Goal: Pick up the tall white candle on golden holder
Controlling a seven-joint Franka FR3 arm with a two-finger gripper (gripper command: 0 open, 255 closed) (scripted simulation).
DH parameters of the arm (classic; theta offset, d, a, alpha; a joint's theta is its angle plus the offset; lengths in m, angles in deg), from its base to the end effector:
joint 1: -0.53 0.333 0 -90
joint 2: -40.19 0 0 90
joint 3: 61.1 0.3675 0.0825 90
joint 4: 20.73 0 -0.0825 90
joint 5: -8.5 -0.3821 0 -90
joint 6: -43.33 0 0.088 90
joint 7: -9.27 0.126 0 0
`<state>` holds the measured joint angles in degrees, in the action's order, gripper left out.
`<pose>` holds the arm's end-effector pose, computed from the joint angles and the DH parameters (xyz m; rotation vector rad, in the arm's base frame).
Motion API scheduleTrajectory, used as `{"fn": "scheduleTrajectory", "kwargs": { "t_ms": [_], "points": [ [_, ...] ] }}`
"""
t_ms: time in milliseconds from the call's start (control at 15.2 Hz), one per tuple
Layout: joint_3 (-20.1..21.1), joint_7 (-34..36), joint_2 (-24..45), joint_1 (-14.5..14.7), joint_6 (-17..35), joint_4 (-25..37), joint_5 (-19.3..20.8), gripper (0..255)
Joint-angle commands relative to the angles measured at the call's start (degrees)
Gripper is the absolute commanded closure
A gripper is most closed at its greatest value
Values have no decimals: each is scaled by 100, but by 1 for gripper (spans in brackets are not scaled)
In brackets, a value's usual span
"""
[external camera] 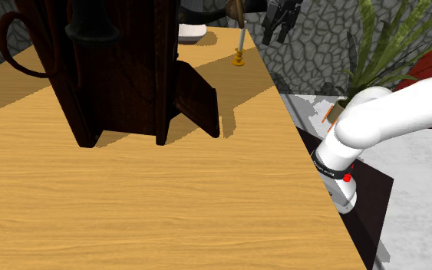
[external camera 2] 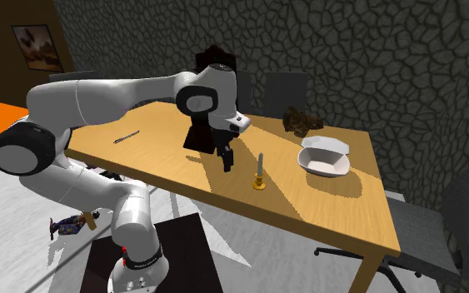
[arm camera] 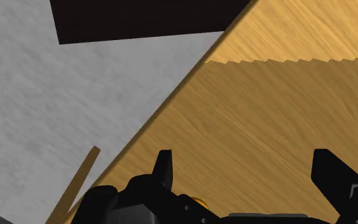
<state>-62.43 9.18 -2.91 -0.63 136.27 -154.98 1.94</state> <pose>0.2849 -0.0011 0.6103 -3.0109 0.0602 -0.0506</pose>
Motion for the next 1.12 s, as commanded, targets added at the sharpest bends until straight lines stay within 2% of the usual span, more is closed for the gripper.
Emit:
{"fn": "scheduleTrajectory", "kwargs": {
  "t_ms": [0,330,726,1056],
  "points": [
    [0,0,0,0,0,0,0,0],
    [35,98,2244,-17,-996,1961,271,0],
    [58,193,4770,-20,-2492,4538,578,0],
    [57,188,4711,-17,-2088,4075,580,0]
  ]
}}
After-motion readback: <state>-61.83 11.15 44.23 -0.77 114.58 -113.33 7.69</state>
